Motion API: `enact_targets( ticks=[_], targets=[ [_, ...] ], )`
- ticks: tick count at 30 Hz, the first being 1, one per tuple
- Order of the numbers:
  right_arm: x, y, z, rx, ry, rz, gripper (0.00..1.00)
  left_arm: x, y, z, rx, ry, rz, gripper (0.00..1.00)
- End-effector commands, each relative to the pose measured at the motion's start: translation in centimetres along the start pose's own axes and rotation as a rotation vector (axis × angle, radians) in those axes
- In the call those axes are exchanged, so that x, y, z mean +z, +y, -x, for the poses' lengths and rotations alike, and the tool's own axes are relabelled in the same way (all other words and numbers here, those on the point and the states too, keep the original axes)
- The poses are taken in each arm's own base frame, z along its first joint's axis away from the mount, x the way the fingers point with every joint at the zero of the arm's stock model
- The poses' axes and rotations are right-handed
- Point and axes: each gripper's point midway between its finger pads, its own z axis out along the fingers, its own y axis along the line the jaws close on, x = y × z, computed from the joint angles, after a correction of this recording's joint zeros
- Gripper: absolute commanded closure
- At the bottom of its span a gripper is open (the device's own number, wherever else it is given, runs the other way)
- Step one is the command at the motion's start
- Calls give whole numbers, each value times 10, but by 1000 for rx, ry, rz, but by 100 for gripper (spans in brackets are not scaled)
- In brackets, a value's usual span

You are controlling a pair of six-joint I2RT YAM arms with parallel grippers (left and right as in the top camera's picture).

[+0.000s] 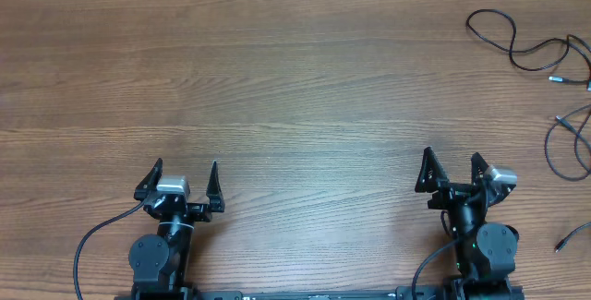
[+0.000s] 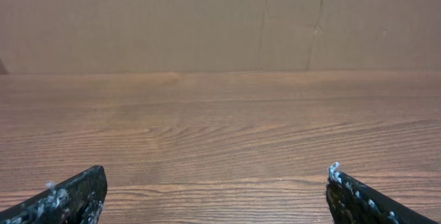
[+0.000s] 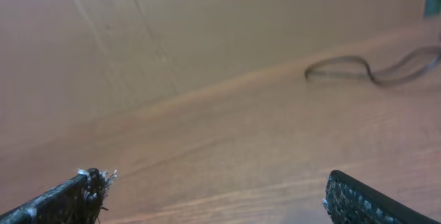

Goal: Untangle cables

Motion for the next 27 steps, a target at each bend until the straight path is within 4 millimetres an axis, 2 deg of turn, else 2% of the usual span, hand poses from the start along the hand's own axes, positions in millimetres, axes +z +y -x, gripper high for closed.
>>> enact_targets(
  ticks=[1,9,20,27],
  targets=[
    [-4,12,9,-103,-52,66,0,0,3,0,0,-4,16,0],
    [-4,13,4,-176,-30,71,0,0,3,0,0,-4,16,0],
    [-4,17,2,-381,-32,98,0,0,3,0,0,-4,16,0],
    [-4,18,1,-393,-32,102,0,0,3,0,0,-4,16,0]
  ],
)
